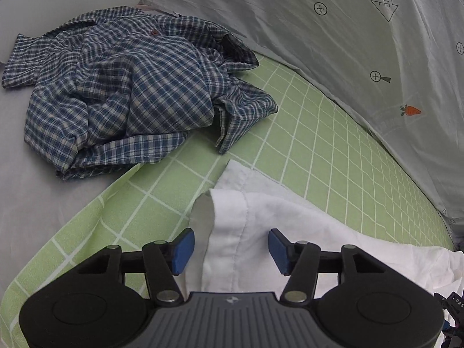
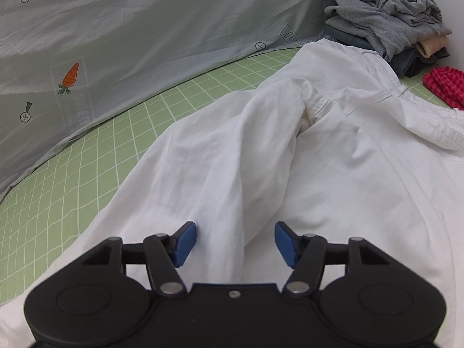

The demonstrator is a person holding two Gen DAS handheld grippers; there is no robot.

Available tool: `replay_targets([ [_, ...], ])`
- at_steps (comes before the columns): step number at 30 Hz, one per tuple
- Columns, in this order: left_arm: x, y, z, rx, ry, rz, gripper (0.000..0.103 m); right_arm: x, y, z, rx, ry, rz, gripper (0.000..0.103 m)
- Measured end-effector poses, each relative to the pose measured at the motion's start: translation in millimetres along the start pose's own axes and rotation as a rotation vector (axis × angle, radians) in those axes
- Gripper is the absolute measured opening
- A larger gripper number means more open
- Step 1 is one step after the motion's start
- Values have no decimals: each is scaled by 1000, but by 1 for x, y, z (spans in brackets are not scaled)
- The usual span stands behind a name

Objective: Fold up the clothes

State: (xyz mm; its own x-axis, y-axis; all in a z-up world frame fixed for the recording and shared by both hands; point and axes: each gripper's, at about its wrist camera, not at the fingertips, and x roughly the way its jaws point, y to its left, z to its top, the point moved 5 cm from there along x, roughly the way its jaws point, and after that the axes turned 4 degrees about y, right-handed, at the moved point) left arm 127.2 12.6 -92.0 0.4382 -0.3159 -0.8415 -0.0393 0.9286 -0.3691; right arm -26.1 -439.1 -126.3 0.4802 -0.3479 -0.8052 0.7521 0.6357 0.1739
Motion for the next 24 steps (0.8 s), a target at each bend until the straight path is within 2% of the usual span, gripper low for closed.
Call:
replay_targets([
  [2,5,-4,5,21,4,-23,20,8,8,0,4,12,2,41],
  [4,6,-9,10,52,0,-21,16,11,15,2,-9,13,-1,27],
  [5,6,-13,13,71,-7,-13,12,12,19,3,-26,12,-5,25],
  [7,3,-21,22,100,-27,0,10,10,27,7,-59,5,6,13],
  [10,-5,-33,45,115,-75,-4,10,3,33,22,-42,-20,71,8],
  [14,-15,-61,96,154,-172,-51,10,-9,51,53,-26,-104,161,6],
  [17,-17,-95,152,224,-274,-91,10,-13,66,80,4,-172,215,6],
  [21,-7,-125,216,239,-404,-134,12,-7,80,106,75,-236,277,6],
  [22,1,-128,227,231,-424,-114,14,-3,84,107,68,-247,271,11],
  [23,13,-130,236,227,-402,-79,21,6,91,106,42,-243,248,15],
  [24,26,-131,245,223,-370,-42,23,16,98,104,5,-202,224,38],
])
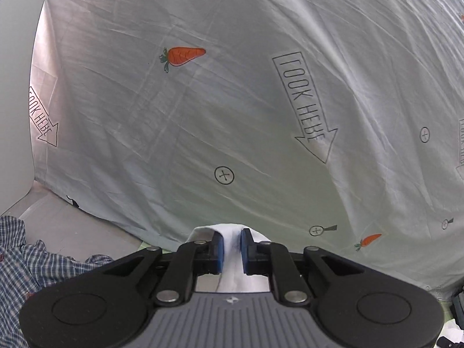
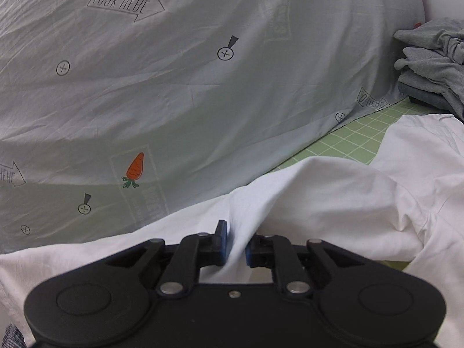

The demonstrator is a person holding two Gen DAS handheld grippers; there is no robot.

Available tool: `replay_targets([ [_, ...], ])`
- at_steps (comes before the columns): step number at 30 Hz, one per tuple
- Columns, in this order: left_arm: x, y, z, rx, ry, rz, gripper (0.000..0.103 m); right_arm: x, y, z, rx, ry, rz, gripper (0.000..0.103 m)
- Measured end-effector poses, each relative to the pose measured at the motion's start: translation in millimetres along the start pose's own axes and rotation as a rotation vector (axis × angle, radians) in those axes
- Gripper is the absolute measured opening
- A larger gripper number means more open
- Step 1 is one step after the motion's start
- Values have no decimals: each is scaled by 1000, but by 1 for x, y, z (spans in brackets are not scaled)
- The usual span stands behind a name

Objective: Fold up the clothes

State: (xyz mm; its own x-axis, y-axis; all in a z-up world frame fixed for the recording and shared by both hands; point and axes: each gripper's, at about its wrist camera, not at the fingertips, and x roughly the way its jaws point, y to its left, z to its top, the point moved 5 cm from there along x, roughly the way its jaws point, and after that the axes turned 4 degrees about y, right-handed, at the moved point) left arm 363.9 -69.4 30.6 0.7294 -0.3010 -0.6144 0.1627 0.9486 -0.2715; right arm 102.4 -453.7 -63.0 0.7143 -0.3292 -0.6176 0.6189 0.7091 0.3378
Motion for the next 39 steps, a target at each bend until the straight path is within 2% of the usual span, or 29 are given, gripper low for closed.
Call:
replay_targets([
  [1,6,3,-4,-9,28,8,23,11,6,-7,-37,64,-16,62],
  [2,10,6,-11,-20,54,9,25,17,12,-15,-72,110,-27,66],
  [3,14,9,-17,-31,80,10,33,20,19,-24,-111,135,-23,64],
  [4,14,12,-30,-33,111,14,39,21,25,-34,-147,153,-14,67],
  [5,12,15,-44,-33,144,20,51,22,30,-43,-182,172,-6,71],
  [6,11,18,-60,-30,181,36,56,22,33,-52,-205,192,-11,78],
  [7,10,21,-77,-29,221,59,58,22,34,-61,-214,210,-10,80],
  [11,0,36,-140,-33,363,141,63,23,25,-81,-156,296,11,80],
  [13,-5,40,-163,-23,380,154,65,20,18,-84,-119,308,12,80],
  [15,-8,37,-170,10,380,165,69,16,14,-86,-110,307,4,80],
  [25,-11,14,-172,54,398,140,65,-1,-15,-81,-68,270,-66,81],
  [34,-18,10,-188,148,414,227,68,-9,-26,-87,-55,275,-77,81],
  [35,-18,10,-190,166,409,236,65,-9,-26,-88,-57,276,-75,81],
  [37,-18,9,-193,204,395,265,44,-9,-27,-89,-55,279,-71,81],
  [38,-17,10,-196,220,387,285,19,-9,-27,-89,-52,279,-70,81],
  [39,-16,10,-198,235,379,305,9,-9,-28,-89,-49,279,-69,81],
])
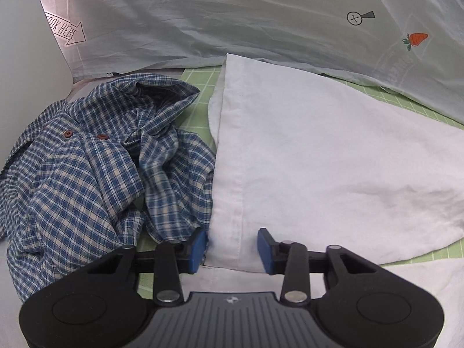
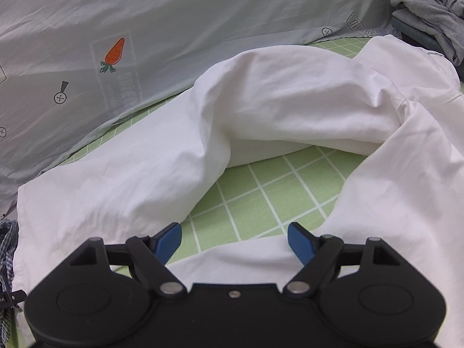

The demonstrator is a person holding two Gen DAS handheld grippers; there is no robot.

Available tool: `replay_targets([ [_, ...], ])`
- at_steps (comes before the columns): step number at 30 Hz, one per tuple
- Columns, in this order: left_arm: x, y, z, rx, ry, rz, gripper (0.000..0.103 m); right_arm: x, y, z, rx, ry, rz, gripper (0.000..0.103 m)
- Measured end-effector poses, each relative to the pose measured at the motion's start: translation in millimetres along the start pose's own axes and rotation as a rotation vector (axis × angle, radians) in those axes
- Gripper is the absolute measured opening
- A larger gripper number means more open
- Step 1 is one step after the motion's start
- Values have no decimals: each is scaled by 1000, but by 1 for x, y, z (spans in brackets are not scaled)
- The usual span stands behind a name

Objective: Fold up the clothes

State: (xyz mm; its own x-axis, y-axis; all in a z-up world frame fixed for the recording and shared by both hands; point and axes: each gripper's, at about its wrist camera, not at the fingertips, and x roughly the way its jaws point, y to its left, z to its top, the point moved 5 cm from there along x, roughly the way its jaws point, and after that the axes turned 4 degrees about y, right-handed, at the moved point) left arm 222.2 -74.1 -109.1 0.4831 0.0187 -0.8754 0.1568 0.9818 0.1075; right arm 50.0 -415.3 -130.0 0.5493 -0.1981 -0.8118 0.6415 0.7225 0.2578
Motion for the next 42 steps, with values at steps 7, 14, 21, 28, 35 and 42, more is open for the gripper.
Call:
replay_targets([
  [7,4,15,-4,12,-10,45,6,-9,-10,0,7,-16,-6,81],
  [14,6,73,-12,-192,47,47,7,-30,-39,1,-14,-35,-35,81],
  [21,-28,57,-16,-283,31,12,48,-53,-82,26,-12,-92,-52,82],
  [28,-58,7,-14,-218,-24,11,67,-63,-136,80,-95,-158,-144,87],
  [35,-49,-57,-15,-207,-11,-16,72,-43,-199,165,-151,-227,-249,93],
  [42,-2,-94,10,-262,37,16,73,38,-284,245,-138,-153,-379,93],
])
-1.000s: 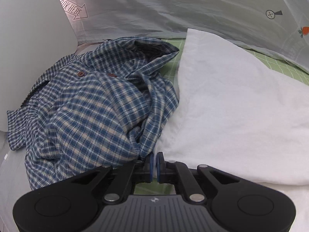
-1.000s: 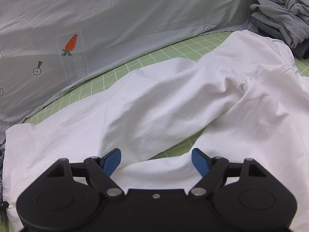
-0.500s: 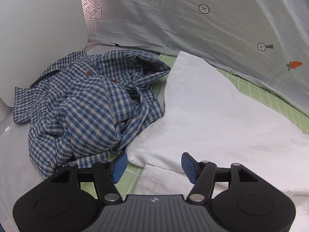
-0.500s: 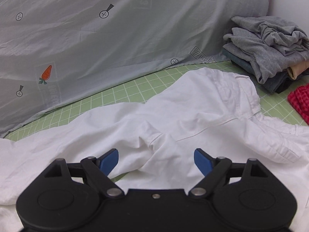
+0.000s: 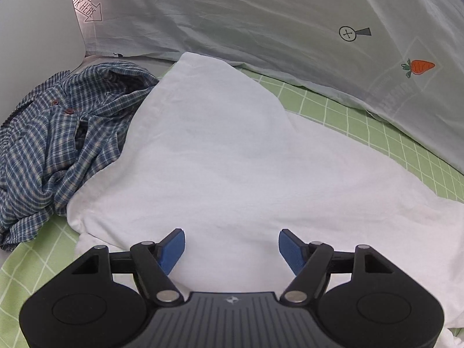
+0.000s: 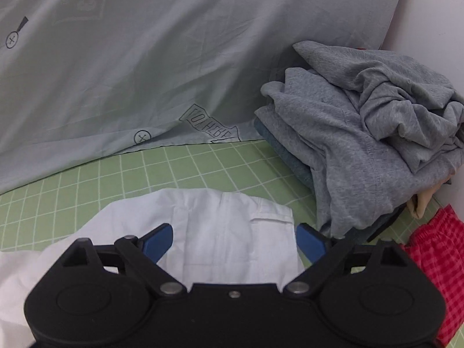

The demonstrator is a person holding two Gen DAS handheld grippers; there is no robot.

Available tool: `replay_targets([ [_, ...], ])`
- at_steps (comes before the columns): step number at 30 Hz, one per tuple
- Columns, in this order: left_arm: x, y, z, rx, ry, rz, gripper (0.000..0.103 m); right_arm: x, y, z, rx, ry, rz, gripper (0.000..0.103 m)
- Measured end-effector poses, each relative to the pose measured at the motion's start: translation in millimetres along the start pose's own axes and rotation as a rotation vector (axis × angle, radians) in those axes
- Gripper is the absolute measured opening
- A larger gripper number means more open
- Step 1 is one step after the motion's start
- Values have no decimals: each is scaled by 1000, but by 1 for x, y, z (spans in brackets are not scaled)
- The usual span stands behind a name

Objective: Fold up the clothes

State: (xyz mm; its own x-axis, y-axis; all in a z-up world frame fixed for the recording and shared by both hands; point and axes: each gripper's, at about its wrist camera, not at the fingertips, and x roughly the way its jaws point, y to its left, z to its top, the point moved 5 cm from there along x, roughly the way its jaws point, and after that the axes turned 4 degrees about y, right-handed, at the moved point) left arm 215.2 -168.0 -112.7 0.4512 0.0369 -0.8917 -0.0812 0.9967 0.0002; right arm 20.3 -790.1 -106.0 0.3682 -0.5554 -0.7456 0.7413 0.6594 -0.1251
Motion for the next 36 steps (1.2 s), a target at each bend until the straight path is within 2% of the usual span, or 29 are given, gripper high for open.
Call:
replay_targets([
  [3,18,-9,19,7,-12,48,75,47,-14,6,31,65,12,93],
  [6,34,-17,42,35,-24,64,79,65,-24,5,144,100,117,90],
  [7,40,-21,50,49,-28,69,80,68,-27,4,198,107,162,77],
  [8,45,-24,57,61,-32,74,81,70,-29,3,252,115,207,69],
  [9,51,-27,65,76,-35,86,83,71,-31,2,299,125,240,54],
  [11,59,-29,76,89,-46,107,87,69,-30,2,325,114,245,45],
  [12,62,-29,81,88,-53,113,91,67,-28,4,314,107,254,32],
  [15,72,-21,92,51,-46,96,96,61,-21,10,269,82,229,25],
  [19,82,-8,110,-2,-50,53,96,51,-12,25,182,16,176,21],
  [23,98,-12,127,6,-38,91,96,61,-5,35,121,5,123,21],
  [25,101,-15,130,-24,-54,112,94,64,-2,36,106,10,110,20],
  [26,102,-16,131,-45,-65,117,90,64,-1,37,98,4,105,20],
  [27,101,-15,131,-75,-83,110,78,63,0,39,90,-3,100,20],
  [28,100,-14,131,-95,-99,114,73,62,0,40,88,-11,96,20],
  [29,98,-13,130,-97,-121,127,56,62,-1,41,87,-18,93,20],
  [30,96,-12,130,-95,-144,140,44,62,-1,43,85,-22,95,19],
  [31,95,-12,129,-78,-158,149,36,62,-3,44,88,-25,98,18],
  [32,95,-11,129,-58,-169,157,20,62,-4,47,92,-27,102,18],
  [33,94,-11,130,-34,-174,155,14,62,-6,49,95,-29,106,17],
  [36,85,-7,137,-7,-194,124,12,53,-15,61,116,-78,120,15],
])
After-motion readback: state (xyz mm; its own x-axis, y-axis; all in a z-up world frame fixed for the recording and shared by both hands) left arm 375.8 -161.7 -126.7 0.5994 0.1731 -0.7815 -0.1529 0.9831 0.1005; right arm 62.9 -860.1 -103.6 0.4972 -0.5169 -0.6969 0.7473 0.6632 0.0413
